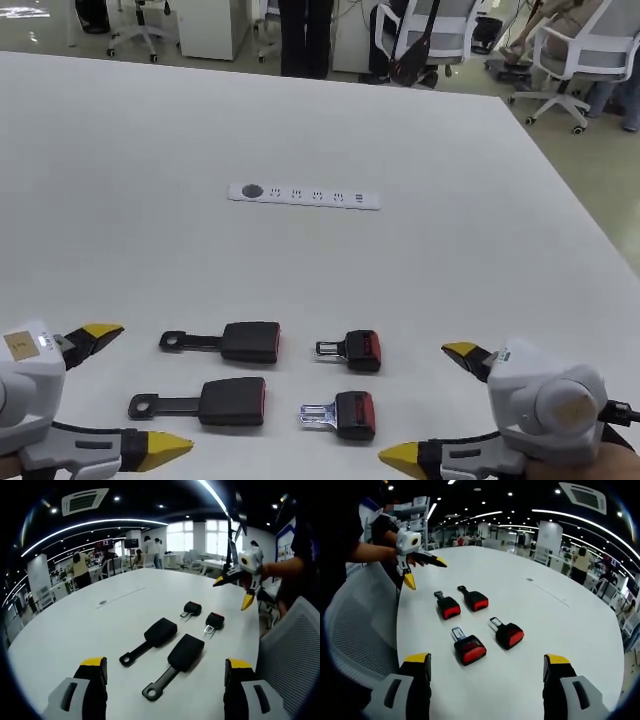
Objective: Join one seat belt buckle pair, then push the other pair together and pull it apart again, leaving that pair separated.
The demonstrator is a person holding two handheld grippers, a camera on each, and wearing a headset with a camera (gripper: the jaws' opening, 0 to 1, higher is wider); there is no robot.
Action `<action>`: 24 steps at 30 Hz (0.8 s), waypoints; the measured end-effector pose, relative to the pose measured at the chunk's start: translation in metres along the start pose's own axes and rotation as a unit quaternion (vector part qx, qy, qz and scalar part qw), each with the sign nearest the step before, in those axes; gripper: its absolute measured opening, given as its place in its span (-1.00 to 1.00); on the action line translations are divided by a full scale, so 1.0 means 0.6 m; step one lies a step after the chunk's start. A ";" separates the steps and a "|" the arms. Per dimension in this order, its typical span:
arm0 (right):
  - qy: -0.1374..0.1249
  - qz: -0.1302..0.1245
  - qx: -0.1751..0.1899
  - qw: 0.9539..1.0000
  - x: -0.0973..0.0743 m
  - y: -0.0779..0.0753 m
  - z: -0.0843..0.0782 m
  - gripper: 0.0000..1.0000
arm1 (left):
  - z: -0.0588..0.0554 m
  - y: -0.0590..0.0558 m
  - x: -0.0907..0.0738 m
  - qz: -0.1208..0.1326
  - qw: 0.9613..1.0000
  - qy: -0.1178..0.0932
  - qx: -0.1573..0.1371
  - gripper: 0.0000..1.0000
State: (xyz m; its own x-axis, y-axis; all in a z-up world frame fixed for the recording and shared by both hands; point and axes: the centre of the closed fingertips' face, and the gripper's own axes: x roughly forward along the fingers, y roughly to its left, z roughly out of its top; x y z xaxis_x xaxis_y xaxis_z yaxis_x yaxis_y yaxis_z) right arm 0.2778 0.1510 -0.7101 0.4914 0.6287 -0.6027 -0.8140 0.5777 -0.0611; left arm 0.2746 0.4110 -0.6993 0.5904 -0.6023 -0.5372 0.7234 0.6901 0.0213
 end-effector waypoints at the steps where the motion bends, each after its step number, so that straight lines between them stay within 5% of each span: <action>1: 0.002 0.000 -0.001 1.000 0.000 -0.001 -0.001 0.89 | 0.001 -0.001 0.000 -0.001 1.000 0.001 0.001 0.99; 14: 0.028 0.029 -0.023 0.999 0.005 -0.005 -0.004 0.80 | 0.000 0.011 0.013 -0.031 0.999 0.023 0.032 0.92; 24: 0.056 0.058 -0.067 0.994 0.019 -0.008 -0.011 0.69 | 0.012 -0.006 0.031 -0.066 0.995 0.048 0.063 0.73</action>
State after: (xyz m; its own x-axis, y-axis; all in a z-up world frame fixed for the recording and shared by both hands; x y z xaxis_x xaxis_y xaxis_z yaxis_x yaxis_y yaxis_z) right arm 0.2852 0.1519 -0.7221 0.3593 0.6211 -0.6966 -0.9011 0.4251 -0.0859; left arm 0.2858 0.3945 -0.7037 0.4546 -0.6394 -0.6200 0.8350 0.5483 0.0467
